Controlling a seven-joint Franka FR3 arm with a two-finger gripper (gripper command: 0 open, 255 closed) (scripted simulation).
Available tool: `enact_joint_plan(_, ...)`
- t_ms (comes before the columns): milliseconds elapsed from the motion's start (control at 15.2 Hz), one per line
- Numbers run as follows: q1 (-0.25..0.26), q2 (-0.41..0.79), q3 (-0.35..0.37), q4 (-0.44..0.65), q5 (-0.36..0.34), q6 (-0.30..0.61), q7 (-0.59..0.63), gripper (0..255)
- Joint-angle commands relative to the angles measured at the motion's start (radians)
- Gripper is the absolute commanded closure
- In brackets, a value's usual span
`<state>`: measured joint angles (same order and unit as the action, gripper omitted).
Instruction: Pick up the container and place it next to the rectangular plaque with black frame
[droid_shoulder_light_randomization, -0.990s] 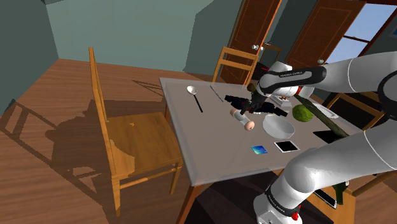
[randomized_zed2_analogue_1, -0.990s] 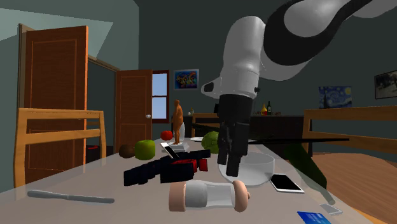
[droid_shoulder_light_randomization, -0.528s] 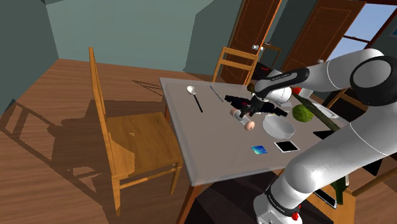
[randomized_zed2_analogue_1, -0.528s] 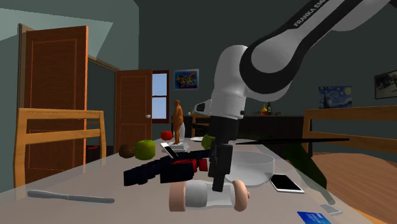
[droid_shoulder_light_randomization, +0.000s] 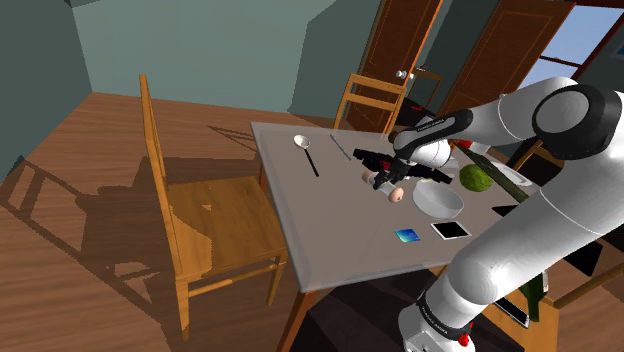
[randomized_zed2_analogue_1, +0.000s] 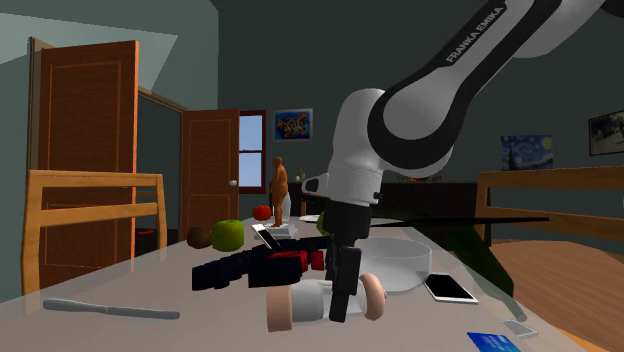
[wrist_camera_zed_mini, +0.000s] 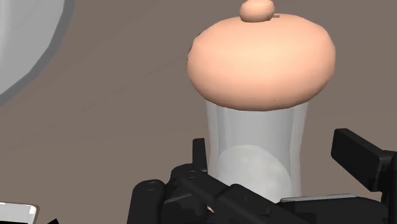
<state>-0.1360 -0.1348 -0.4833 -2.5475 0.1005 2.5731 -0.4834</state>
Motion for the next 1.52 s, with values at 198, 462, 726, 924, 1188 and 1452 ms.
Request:
enact_joint_plan(198,0.001,0.002,0.000,0.000,0.001,0.001,-0.001,0)
enact_joint_plan(462,0.001,0.002,0.000,0.001,0.001,0.001,-0.001,255)
enact_joint_plan(726,0.001,0.002,0.000,0.001,0.002,0.001,-0.001,255)
enact_joint_plan(924,-0.003,-0.011,0.002,0.004,-0.011,-0.013,0.009,255)
enact_joint_plan(1188,-0.015,-0.056,0.013,0.023,-0.050,-0.072,0.043,255)
enact_joint_plan(1452,-0.025,-0.097,0.025,0.045,-0.079,-0.132,0.069,255)
